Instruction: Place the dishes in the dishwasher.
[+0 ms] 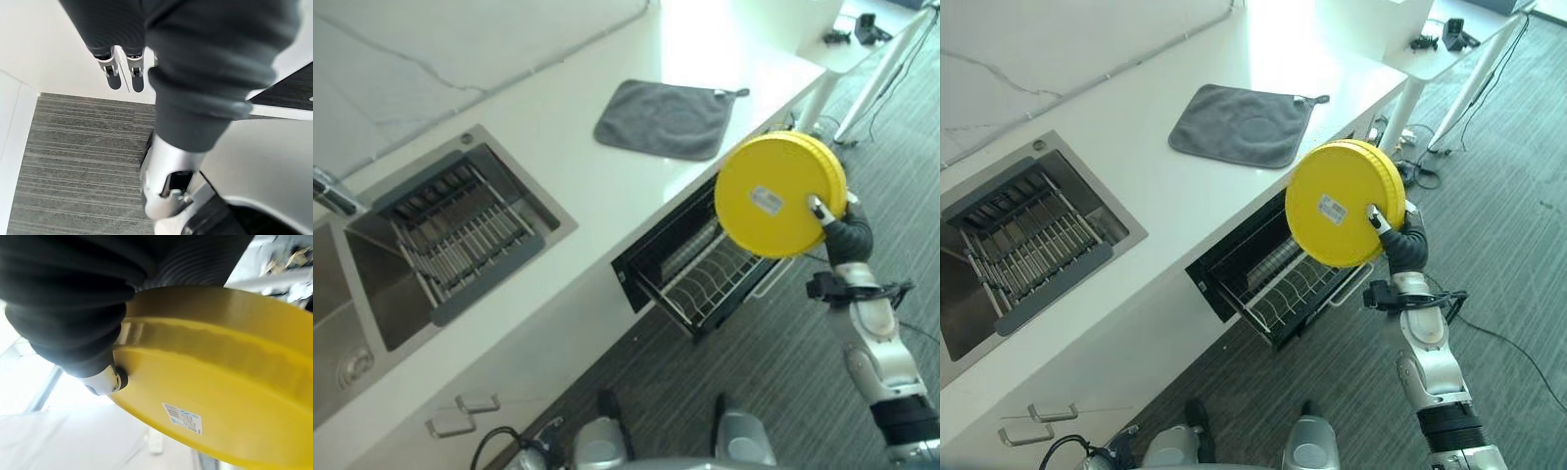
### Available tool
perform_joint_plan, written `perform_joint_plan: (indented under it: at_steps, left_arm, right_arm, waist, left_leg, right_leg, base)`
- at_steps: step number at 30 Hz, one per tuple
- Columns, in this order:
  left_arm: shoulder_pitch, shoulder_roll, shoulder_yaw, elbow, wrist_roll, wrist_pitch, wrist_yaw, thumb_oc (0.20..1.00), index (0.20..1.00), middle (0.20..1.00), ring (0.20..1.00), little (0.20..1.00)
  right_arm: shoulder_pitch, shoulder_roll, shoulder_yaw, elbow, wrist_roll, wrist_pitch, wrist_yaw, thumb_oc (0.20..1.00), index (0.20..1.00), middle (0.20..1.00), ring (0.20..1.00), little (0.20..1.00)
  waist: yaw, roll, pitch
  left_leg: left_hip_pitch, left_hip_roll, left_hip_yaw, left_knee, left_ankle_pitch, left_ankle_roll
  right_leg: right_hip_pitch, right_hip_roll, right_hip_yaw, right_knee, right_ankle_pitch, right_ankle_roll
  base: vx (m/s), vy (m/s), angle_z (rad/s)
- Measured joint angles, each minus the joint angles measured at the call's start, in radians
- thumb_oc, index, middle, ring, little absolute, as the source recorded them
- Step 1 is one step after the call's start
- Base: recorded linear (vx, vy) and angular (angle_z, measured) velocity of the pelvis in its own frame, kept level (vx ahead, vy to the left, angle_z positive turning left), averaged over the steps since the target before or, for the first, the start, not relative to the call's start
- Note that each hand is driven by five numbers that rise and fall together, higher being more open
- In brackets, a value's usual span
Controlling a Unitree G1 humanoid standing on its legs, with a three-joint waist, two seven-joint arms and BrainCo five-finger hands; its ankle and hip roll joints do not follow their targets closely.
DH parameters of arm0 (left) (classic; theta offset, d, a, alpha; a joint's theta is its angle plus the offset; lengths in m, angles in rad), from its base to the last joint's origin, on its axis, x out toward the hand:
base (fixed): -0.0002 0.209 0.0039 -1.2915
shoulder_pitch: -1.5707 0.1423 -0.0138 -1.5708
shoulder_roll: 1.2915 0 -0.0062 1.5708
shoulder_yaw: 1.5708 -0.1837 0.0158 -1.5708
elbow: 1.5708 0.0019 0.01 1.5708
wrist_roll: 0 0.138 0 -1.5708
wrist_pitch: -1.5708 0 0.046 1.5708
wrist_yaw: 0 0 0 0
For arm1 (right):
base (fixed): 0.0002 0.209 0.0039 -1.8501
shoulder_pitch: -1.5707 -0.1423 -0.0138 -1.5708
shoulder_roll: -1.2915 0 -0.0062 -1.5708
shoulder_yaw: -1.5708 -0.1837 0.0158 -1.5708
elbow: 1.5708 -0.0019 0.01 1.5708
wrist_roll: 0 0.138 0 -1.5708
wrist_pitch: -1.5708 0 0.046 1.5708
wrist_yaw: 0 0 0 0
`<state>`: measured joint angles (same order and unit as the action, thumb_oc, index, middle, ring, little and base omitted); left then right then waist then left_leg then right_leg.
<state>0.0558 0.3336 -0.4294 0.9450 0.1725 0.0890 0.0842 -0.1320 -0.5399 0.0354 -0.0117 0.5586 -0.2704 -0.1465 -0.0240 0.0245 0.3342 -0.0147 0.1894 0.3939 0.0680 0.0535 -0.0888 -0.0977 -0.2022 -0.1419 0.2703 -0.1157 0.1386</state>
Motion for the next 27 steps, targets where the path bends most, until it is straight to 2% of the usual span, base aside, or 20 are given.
perform_joint_plan:
  at_steps: [4, 10, 15, 19, 21, 23, 27]
  left_arm:
    - [-0.010, 0.000, 0.007, -0.001, -0.005, 0.000, -0.002, 1.000, 1.000, 1.000, 1.000, 1.000]
    - [-0.029, 0.003, 0.008, -0.002, -0.019, -0.004, -0.009, 1.000, 1.000, 1.000, 1.000, 1.000]
    - [-0.088, 0.014, 0.009, -0.004, -0.044, -0.012, 0.000, 1.000, 1.000, 1.000, 1.000, 1.000]
    - [-0.098, 0.023, 0.009, -0.029, -0.044, -0.013, -0.009, 1.000, 1.000, 1.000, 1.000, 1.000]
    - [-0.096, 0.024, 0.009, -0.041, -0.057, -0.014, -0.009, 1.000, 1.000, 1.000, 1.000, 1.000]
    - [-0.099, 0.030, 0.009, -0.041, -0.072, -0.021, -0.011, 1.000, 1.000, 1.000, 1.000, 1.000]
    - [-0.108, 0.035, 0.008, -0.041, -0.074, -0.037, -0.025, 1.000, 1.000, 1.000, 1.000, 1.000]
  right_arm:
    - [-0.001, 0.003, -0.003, 0.020, 0.000, -0.001, 0.008, 0.200, 0.200, 0.200, 0.200, 0.200]
    - [-0.010, 0.025, 0.024, 0.087, -0.062, -0.028, -0.017, 0.200, 0.200, 0.200, 0.200, 0.200]
    - [-0.093, 0.034, 0.068, 0.127, -0.110, -0.045, -0.039, 0.200, 0.200, 0.200, 0.200, 0.200]
    - [-0.131, 0.034, 0.077, 0.125, -0.156, -0.045, -0.052, 0.200, 0.200, 0.200, 0.200, 0.200]
    - [-0.144, 0.034, 0.075, 0.134, -0.184, -0.044, -0.070, 0.200, 0.200, 0.200, 0.200, 0.200]
    - [-0.177, 0.021, 0.076, 0.171, -0.196, -0.039, -0.069, 0.200, 0.200, 0.200, 0.200, 0.200]
    - [-0.234, -0.025, 0.077, 0.244, -0.228, 0.008, -0.068, 0.200, 0.200, 0.200, 0.200, 0.200]
  waist:
    - [0.003, 0.006, 0.015]
    - [0.002, 0.014, 0.041]
    - [0.008, 0.011, 0.100]
    - [0.020, 0.012, 0.120]
    - [0.039, 0.014, 0.124]
    - [0.035, 0.015, 0.129]
    - [0.047, 0.022, 0.145]
  left_leg:
    - [-0.041, 0.004, -0.002, 0.068, -0.035, 0.003]
    - [-0.104, 0.004, -0.003, 0.229, -0.129, 0.026]
    - [-0.189, 0.008, -0.026, 0.356, -0.181, 0.045]
    - [-0.215, 0.004, -0.030, 0.389, -0.193, 0.057]
    - [-0.220, 0.000, -0.032, 0.391, -0.196, 0.061]
    - [-0.232, 0.003, -0.040, 0.404, -0.205, 0.062]
    - [-0.243, 0.002, -0.058, 0.421, -0.200, 0.068]
  right_leg:
    - [-0.029, -0.011, -0.001, 0.031, 0.000, 0.000]
    - [-0.060, -0.049, -0.005, 0.074, -0.004, 0.003]
    - [-0.103, -0.074, -0.007, 0.122, -0.009, 0.004]
    - [-0.117, -0.087, -0.006, 0.135, -0.008, 0.005]
    - [-0.117, -0.092, -0.007, 0.135, -0.008, 0.005]
    - [-0.123, -0.092, -0.010, 0.141, -0.010, 0.007]
    - [-0.121, -0.095, -0.023, 0.157, -0.015, 0.014]
  base:
    - [0.02, 0.016, -0.06]
    - [0.00, 0.037, -0.08]
    - [-0.02, 0.017, 0.07]
    - [-0.02, 0.012, 0.06]
    - [0.02, 0.002, 0.05]
    - [0.06, -0.003, 0.07]
    - [-0.02, -0.006, 0.09]
